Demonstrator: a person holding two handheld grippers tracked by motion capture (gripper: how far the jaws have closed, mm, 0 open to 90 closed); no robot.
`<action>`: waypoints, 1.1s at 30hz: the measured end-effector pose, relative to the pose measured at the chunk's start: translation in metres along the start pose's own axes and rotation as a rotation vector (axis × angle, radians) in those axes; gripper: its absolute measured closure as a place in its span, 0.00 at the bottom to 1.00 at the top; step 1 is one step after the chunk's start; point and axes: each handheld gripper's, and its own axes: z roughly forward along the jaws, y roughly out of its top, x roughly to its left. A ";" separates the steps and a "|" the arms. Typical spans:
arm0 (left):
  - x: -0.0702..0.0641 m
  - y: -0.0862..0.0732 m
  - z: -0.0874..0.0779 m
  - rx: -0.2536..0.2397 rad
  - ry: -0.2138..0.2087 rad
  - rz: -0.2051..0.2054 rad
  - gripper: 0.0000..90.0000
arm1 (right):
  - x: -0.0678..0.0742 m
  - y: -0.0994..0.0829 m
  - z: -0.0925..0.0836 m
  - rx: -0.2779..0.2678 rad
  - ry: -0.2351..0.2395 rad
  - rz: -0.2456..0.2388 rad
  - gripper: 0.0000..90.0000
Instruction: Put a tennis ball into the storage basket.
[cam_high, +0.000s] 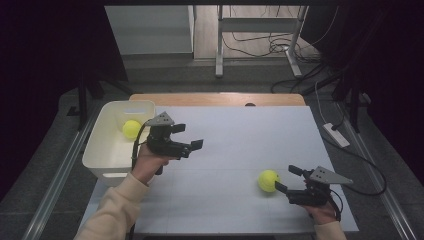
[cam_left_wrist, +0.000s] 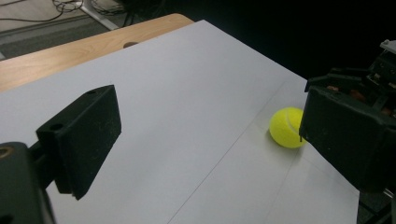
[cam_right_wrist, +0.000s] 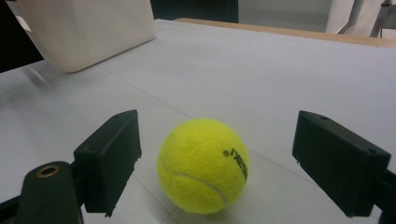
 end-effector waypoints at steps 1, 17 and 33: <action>-0.001 0.000 0.001 0.000 -0.003 -0.002 0.07 | 0.000 0.000 0.000 0.000 0.000 0.000 0.17; -0.014 -0.005 0.022 0.047 -0.026 0.036 0.07 | -0.001 0.002 0.000 -0.013 0.010 0.013 0.17; -0.025 -0.013 0.042 0.071 -0.066 0.028 0.07 | 0.001 0.001 -0.001 -0.012 0.009 0.006 0.17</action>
